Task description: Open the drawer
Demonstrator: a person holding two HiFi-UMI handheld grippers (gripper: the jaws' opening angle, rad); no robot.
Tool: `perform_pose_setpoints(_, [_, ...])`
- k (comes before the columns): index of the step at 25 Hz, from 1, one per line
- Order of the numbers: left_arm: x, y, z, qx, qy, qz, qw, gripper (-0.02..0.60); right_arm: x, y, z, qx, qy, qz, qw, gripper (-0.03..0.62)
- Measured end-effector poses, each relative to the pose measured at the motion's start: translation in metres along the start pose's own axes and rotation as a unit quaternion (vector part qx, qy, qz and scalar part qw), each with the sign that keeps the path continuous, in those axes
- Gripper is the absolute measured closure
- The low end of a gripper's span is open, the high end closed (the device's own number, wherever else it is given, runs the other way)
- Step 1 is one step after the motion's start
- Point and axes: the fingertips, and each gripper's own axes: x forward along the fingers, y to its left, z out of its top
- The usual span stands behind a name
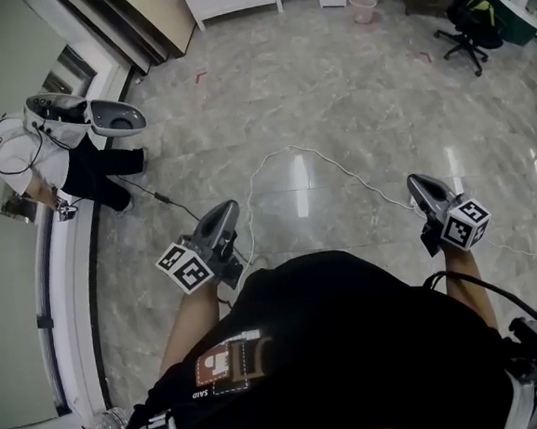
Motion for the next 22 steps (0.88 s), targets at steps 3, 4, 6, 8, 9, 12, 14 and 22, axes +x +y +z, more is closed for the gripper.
perform_pose_setpoints(3, [0.015, 0.026, 0.006, -0.006, -0.003, 0.004, 1.0000, 0.594, 0.037, -0.012, 0.006, -0.001, 0.006, 0.010, 1.000, 0.599])
perform_pose_setpoints(4, [0.020, 0.036, 0.008, -0.003, 0.000, 0.002, 1.0000, 0.594, 0.050, -0.015, 0.008, -0.002, 0.007, 0.011, 1.000, 0.599])
perform_pose_setpoints(6, [0.029, 0.063, 0.014, 0.003, 0.004, -0.003, 1.0000, 0.594, 0.081, -0.019, 0.013, -0.006, 0.010, 0.011, 1.000, 0.599])
perform_pose_setpoints(8, [0.037, 0.097, 0.027, 0.003, 0.000, -0.011, 0.9999, 0.594, 0.117, -0.021, 0.018, -0.016, 0.012, 0.008, 1.000, 0.599])
perform_pose_setpoints(9, [0.041, 0.116, 0.035, 0.001, -0.003, -0.017, 0.9998, 0.594, 0.136, -0.022, 0.023, -0.023, 0.013, 0.003, 1.000, 0.599])
perform_pose_setpoints(12, [0.062, 0.176, 0.064, -0.003, -0.009, -0.039, 0.9992, 0.594, 0.196, -0.032, 0.047, -0.022, -0.003, -0.019, 1.000, 0.599])
perform_pose_setpoints(14, [0.070, 0.214, 0.091, -0.005, -0.003, -0.050, 0.9988, 0.594, 0.238, -0.028, 0.060, -0.007, -0.013, -0.023, 1.000, 0.599])
perform_pose_setpoints(22, [0.086, 0.350, 0.176, 0.015, 0.006, -0.051, 0.9986, 0.594, 0.399, -0.018, 0.100, -0.039, -0.006, -0.017, 0.999, 0.599])
